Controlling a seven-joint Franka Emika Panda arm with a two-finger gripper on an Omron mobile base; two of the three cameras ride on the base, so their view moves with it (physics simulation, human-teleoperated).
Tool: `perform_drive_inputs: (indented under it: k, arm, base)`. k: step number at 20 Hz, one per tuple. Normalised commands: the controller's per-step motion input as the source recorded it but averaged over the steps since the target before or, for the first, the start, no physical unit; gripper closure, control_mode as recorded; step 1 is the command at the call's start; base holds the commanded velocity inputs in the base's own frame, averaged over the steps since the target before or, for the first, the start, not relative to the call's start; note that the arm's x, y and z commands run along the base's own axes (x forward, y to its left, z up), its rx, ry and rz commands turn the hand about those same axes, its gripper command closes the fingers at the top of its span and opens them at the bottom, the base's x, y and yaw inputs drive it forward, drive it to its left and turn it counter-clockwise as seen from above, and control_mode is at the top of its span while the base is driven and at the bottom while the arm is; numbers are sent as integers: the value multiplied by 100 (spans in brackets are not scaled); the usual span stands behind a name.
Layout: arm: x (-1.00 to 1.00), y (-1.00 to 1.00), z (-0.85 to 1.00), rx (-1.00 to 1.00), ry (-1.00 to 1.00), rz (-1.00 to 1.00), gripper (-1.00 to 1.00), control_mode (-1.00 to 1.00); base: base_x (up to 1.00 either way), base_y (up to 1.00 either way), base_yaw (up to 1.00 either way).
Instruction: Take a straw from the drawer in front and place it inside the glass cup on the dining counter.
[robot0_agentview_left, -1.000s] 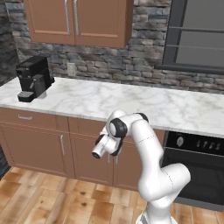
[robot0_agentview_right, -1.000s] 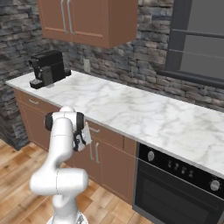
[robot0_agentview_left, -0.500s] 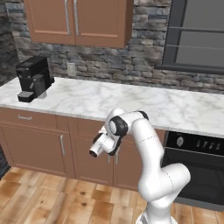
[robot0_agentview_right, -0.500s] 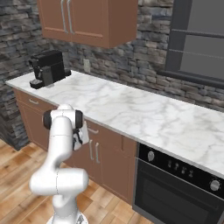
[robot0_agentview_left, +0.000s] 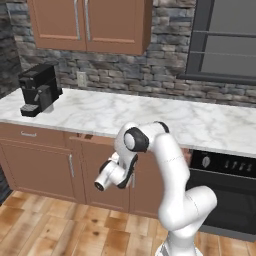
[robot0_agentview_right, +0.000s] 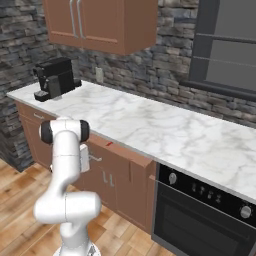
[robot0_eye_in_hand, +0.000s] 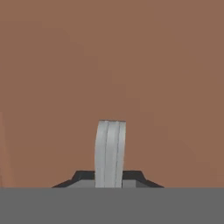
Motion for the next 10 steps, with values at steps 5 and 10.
perform_drive_inputs:
  k: [5,10]
  arm:
    - [-100,25,0,7,0,-3,100,-100]
    - [-100,24,0,7,0,-3,100,-100]
  base:
    - [0,0,0]
    - [0,0,0]
